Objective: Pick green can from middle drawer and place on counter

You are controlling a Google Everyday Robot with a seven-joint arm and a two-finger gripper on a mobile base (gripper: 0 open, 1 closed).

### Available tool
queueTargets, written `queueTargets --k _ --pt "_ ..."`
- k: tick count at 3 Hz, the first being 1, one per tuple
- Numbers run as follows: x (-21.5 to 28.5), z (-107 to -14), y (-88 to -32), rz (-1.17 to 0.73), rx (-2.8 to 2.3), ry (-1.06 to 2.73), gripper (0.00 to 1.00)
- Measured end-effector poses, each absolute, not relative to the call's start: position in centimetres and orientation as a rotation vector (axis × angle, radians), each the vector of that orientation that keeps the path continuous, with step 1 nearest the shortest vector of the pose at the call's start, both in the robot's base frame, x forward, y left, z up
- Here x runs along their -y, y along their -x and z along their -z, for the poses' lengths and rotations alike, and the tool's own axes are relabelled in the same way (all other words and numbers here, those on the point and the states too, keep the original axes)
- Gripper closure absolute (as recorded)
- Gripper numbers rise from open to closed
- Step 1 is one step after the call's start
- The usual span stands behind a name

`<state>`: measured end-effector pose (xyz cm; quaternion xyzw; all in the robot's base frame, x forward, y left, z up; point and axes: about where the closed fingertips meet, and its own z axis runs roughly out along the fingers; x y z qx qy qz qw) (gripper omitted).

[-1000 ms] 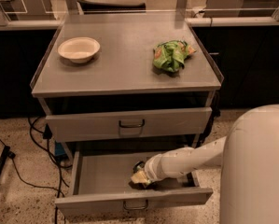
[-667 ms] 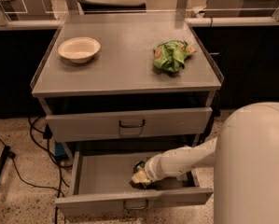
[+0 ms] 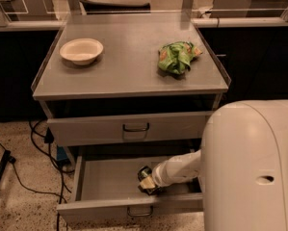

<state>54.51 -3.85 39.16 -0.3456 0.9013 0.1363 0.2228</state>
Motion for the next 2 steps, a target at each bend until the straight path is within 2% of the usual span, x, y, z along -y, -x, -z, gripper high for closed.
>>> queueTargets --k 2 --pt "4.3 -36.3 -54.0 -0.349 -2.541 0.958 0.42"
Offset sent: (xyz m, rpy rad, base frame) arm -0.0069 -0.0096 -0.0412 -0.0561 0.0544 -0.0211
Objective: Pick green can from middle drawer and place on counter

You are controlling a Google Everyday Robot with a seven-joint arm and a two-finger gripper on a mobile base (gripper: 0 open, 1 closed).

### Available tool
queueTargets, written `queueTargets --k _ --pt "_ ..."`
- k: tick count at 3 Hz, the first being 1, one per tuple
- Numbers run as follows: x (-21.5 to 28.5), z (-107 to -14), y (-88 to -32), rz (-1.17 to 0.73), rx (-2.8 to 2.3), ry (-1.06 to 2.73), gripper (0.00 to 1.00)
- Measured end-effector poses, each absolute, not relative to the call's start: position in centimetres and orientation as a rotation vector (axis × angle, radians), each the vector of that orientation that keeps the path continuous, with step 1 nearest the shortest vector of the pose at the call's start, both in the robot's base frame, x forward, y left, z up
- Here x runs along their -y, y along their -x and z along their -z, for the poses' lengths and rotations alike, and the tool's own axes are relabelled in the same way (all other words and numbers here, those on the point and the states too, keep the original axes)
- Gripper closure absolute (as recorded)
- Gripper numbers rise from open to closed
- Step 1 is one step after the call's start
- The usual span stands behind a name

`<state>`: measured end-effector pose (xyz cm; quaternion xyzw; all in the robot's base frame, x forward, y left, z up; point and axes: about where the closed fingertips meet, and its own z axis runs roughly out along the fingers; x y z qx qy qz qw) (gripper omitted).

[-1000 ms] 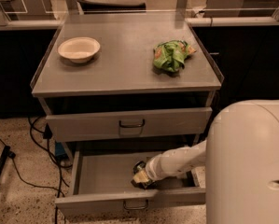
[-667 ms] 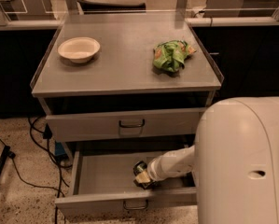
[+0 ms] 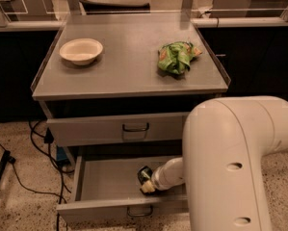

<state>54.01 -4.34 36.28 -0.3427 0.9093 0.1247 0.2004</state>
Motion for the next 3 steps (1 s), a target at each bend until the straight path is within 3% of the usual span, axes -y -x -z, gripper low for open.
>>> queueTargets --k 1,2,3 --pt "4.0 -35.3 -53.5 -0.343 -2.556 0.985 0.42" --pt "3.9 -34.5 -52.7 -0.331 -2.556 1.033 0.52" --pt "3.7 -36.0 -52.9 -0.358 -2.501 1.048 0.71"
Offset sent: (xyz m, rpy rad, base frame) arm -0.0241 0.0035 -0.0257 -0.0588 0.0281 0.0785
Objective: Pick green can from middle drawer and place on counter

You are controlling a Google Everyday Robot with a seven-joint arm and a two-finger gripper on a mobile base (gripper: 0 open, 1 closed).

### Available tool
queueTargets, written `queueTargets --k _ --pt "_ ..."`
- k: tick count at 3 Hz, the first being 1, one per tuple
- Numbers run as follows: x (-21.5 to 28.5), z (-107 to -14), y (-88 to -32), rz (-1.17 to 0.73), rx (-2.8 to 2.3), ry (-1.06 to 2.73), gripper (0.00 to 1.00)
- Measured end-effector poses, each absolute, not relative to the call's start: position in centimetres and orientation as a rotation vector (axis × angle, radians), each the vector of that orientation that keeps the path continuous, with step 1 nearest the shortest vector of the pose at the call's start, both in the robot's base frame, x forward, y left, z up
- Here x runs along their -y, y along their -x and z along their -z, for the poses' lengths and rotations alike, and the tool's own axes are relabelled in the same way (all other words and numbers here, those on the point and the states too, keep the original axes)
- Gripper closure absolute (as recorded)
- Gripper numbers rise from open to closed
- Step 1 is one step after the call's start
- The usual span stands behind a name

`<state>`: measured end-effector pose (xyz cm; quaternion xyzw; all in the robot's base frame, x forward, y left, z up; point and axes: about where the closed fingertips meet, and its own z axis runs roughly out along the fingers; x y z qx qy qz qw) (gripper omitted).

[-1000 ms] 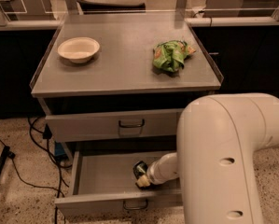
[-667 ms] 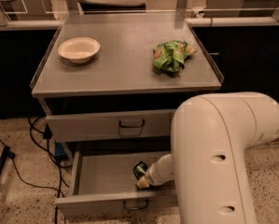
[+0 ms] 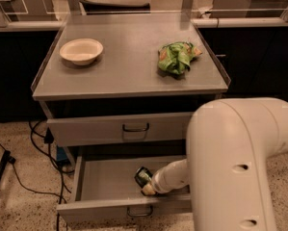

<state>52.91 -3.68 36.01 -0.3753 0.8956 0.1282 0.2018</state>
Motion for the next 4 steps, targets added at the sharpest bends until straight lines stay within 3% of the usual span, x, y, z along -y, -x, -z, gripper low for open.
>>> queueTargets --k 1,3,4 --pt "2.8 -38.6 -53.2 -0.373 -2.427 1.164 0.95" --pt "-0.3 -49.0 -57.2 -0.389 -2.157 1.458 1.00" --pt "0.0 -48.8 -56.5 -0.385 -2.130 1.581 1.00"
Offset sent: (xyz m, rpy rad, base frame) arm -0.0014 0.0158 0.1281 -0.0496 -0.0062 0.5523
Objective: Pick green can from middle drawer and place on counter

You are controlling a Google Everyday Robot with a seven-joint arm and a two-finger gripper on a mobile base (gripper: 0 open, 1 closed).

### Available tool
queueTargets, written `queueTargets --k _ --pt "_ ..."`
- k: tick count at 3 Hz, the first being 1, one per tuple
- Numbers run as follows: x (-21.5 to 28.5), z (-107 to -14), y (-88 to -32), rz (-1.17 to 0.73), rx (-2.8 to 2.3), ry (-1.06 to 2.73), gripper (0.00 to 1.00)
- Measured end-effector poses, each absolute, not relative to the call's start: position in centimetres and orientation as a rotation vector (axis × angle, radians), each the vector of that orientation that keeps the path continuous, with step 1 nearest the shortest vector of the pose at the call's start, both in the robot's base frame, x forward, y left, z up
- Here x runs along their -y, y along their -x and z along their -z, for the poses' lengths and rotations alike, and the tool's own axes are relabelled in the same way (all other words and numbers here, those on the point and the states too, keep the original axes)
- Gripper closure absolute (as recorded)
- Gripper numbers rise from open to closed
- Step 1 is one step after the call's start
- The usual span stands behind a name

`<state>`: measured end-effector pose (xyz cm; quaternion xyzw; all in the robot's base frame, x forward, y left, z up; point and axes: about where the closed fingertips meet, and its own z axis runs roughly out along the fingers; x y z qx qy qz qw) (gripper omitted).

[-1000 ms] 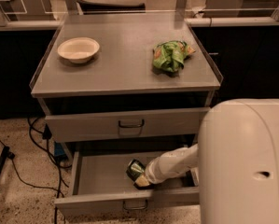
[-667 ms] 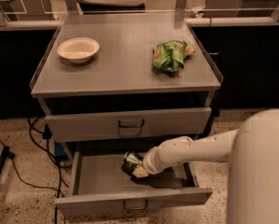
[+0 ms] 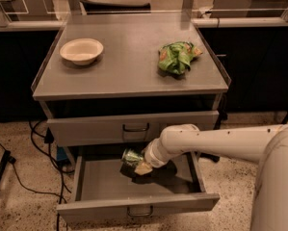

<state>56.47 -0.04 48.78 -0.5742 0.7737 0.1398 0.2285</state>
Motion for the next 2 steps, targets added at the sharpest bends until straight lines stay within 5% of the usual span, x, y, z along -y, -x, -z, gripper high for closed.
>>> queueTargets --k 2 --pt "0.05 -49.45 -55.97 -0.404 -2.081 1.607 1.00"
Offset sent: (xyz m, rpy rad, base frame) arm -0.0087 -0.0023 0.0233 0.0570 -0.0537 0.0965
